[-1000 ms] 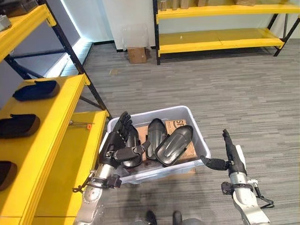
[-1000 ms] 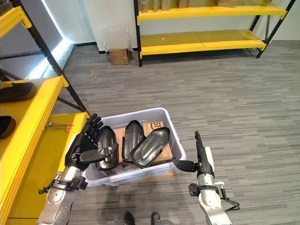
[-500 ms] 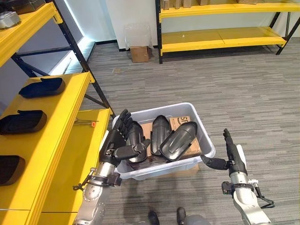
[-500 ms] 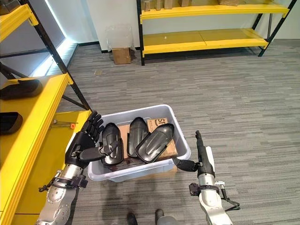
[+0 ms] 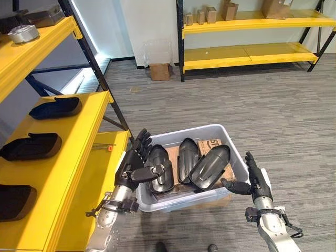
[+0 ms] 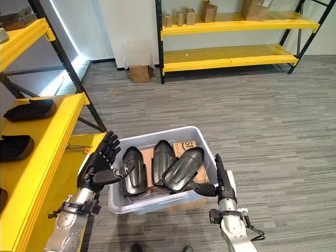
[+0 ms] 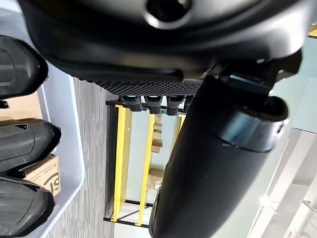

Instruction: Move parts from the plastic box to the shelf.

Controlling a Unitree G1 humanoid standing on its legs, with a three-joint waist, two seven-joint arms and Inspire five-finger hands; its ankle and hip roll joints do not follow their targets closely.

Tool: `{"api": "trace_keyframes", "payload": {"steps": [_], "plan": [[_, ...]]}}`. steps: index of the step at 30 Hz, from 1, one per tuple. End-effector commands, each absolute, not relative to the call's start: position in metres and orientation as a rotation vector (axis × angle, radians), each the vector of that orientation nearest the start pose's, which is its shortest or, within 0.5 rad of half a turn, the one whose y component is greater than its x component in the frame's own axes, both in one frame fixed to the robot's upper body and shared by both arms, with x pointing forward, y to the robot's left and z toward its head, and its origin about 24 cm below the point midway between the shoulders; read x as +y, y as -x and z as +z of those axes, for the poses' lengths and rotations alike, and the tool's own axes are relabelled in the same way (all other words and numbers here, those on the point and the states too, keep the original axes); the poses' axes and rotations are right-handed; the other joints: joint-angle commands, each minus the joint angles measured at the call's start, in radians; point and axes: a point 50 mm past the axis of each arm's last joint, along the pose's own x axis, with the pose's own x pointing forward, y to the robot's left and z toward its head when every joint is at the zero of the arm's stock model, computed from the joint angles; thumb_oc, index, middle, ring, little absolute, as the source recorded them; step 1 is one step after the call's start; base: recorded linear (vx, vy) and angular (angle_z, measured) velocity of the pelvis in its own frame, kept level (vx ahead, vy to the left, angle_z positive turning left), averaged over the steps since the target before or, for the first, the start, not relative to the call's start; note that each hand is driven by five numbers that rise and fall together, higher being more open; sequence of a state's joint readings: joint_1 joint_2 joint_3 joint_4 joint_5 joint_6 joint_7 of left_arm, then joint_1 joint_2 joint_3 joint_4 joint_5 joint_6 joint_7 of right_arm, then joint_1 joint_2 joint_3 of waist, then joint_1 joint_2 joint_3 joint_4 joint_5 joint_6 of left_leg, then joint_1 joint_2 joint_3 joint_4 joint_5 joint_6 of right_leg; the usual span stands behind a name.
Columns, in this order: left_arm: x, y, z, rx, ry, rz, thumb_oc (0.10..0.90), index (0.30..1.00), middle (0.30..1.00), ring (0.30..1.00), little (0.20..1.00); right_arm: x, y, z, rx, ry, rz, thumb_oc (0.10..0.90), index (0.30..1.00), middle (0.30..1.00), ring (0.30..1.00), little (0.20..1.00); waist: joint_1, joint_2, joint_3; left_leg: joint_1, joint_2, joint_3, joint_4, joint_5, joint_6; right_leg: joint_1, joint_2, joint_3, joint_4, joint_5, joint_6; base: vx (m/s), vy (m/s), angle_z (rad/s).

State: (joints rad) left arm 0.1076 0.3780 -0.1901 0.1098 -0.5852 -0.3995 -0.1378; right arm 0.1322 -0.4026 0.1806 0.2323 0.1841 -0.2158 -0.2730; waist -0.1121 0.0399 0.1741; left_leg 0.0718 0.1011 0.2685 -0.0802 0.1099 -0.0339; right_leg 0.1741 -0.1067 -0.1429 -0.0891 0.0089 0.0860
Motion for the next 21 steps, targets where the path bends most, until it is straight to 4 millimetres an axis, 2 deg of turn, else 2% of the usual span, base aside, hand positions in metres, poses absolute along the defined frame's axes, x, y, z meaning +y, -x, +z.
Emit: {"api": "trace_keyframes", "payload": {"steps": [1,4,8,10,13,16,21], "plan": [[0.203,-0.239,0.086,-0.408,0.184,-0.19,0.9,1.0,1.0,1.0,1.0,-0.217,-0.241,0.053,-0.21,0.334,-0.148,0.9,1.0,1.0,1.0,1.0,-0.007,-0.043,-0.011,0.065,0.095,-0.023,-0.007,-0.072,-0.064,-0.036,-0.027,0.017,0.011,0.016,-0.005,0.05,-0.05,0.02],[0.205,-0.237,0.085,-0.386,0.175,-0.205,0.9,1.0,1.0,1.0,1.0,-0.222,-0.248,0.084,-0.371,0.425,-0.161,0.9,1.0,1.0,1.0,1.0,0.007,-0.052,-0.007,0.066,0.1,-0.031,-0.007,-0.073,-0.063,-0.035,-0.024,0.008,0.007,0.017,-0.004,0.05,-0.074,0.02],[0.197,-0.241,0.084,-0.338,0.167,-0.294,0.9,1.0,1.0,1.0,1.0,-0.221,-0.269,0.168,-0.679,0.67,-0.104,0.9,1.0,1.0,1.0,1.0,0.061,-0.067,-0.001,0.058,0.105,-0.057,-0.007,-0.073,-0.063,-0.028,-0.022,-0.021,0.011,0.011,-0.005,0.07,-0.067,0.1],[0.196,-0.242,0.083,-0.317,0.159,-0.318,0.9,1.0,1.0,1.0,1.0,-0.219,-0.278,0.193,-0.721,0.75,-0.077,0.9,1.0,1.0,1.0,1.0,0.083,-0.075,0.003,0.05,0.105,-0.071,0.0,-0.071,-0.064,-0.03,-0.022,-0.035,0.028,0.0,-0.01,0.11,-0.05,0.27],[0.197,-0.245,0.087,-0.311,0.144,-0.351,0.9,1.0,1.0,1.0,1.0,-0.215,-0.288,0.208,-0.717,0.822,-0.026,0.9,1.0,1.0,1.0,1.0,0.106,-0.078,0.027,0.024,0.105,-0.091,0.012,-0.063,-0.065,-0.055,-0.024,-0.049,0.069,-0.015,-0.014,0.01,-0.054,0.26],[0.193,-0.25,0.093,-0.328,0.138,-0.37,0.9,1.0,1.0,1.0,1.0,-0.21,-0.297,0.21,-0.685,0.826,-0.008,0.9,1.0,1.0,1.0,1.0,0.115,-0.072,0.056,-0.016,0.103,-0.105,0.035,-0.061,-0.064,-0.095,-0.027,-0.054,0.103,-0.022,-0.019,-0.1,-0.015,0.18],[0.184,-0.26,0.106,-0.389,0.144,-0.352,0.9,1.0,1.0,1.0,1.0,-0.211,-0.311,0.2,-0.587,0.68,-0.194,0.9,1.0,1.0,1.0,1.0,0.102,-0.044,0.128,-0.063,0.098,-0.11,0.046,-0.051,-0.057,-0.164,-0.032,-0.044,0.148,-0.029,-0.026,-0.16,0.048,0.08]]}}
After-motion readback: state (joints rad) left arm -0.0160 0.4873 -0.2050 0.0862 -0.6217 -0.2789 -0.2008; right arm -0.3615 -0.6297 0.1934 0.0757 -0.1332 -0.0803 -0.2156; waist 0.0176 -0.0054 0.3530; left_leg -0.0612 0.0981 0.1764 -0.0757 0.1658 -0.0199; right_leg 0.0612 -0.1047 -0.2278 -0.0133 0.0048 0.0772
